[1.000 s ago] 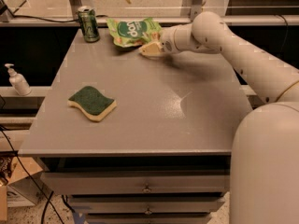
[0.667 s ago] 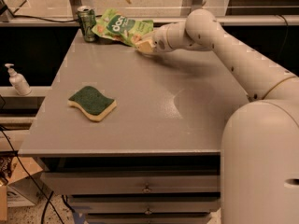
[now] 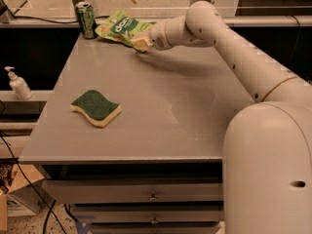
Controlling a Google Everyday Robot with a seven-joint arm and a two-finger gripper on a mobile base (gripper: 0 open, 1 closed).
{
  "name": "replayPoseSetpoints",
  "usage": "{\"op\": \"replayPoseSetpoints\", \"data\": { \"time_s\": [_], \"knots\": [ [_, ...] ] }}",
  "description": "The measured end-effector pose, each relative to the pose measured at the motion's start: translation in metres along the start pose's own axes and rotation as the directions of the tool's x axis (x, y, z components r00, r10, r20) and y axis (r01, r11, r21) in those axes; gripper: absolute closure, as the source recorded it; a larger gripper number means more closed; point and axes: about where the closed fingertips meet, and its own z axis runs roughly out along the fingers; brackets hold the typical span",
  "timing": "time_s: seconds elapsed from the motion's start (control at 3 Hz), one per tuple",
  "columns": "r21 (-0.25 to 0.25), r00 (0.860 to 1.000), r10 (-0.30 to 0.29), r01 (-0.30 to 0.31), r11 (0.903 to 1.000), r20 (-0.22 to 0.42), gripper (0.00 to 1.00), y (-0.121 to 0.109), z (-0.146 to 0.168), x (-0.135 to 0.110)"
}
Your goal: Move green rice chip bag near green can
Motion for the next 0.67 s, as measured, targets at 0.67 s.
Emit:
{"op": "replayPoseSetpoints", "data": {
  "time_s": [0.67],
  "knots": [
    [0.004,0.999,-0.030,0.030,0.9995,0.026,0.43,0.0061,-0.0088,-0.0168]
  ]
}}
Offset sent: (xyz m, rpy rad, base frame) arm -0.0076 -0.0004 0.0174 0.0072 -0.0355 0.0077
